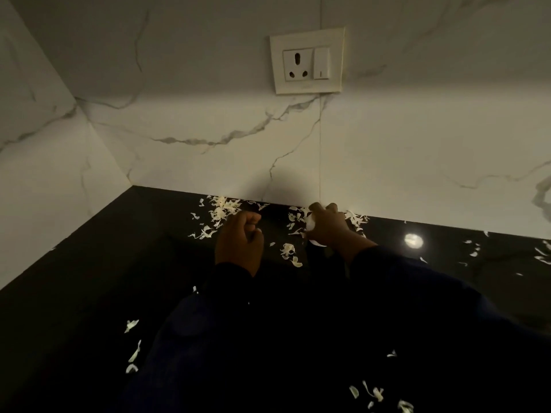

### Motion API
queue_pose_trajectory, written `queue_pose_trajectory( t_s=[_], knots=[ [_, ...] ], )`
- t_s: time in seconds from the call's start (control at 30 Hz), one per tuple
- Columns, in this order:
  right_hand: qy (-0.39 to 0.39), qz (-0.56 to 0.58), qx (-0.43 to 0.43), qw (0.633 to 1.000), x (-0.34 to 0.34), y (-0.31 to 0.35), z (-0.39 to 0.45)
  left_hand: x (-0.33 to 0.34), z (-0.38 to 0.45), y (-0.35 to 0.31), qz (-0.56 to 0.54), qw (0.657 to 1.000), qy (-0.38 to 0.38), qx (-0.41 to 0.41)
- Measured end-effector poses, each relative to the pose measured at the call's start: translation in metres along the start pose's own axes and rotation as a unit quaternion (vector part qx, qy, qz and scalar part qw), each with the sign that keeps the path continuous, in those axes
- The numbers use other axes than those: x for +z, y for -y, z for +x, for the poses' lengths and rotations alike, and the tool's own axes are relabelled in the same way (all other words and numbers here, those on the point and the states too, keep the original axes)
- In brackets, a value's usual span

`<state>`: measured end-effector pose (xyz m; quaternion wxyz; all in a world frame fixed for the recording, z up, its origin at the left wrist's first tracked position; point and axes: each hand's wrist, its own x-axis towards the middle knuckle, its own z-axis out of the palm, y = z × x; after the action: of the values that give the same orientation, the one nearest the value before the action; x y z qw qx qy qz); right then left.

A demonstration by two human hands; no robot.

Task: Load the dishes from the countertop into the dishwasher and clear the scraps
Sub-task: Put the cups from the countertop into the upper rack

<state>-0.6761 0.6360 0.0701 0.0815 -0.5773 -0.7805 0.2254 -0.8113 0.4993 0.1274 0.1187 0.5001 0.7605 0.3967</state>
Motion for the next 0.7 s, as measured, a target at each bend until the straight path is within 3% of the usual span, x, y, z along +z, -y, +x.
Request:
queue_pose_trajectory(
  t_s=[0.33,0.7],
  knots=[
    [-0.087,0.020,-0.006,0.996,-0.027,-0.003,-0.135,-0.005,-0.068,-0.036,-0.066,0.995,0.026,0.064],
    [-0.144,0.061,0.103,0.982,-0.014,-0.023,-0.352,0.004,-0.222,-0.062,-0.097,0.970,0.148,0.166]
  ],
)
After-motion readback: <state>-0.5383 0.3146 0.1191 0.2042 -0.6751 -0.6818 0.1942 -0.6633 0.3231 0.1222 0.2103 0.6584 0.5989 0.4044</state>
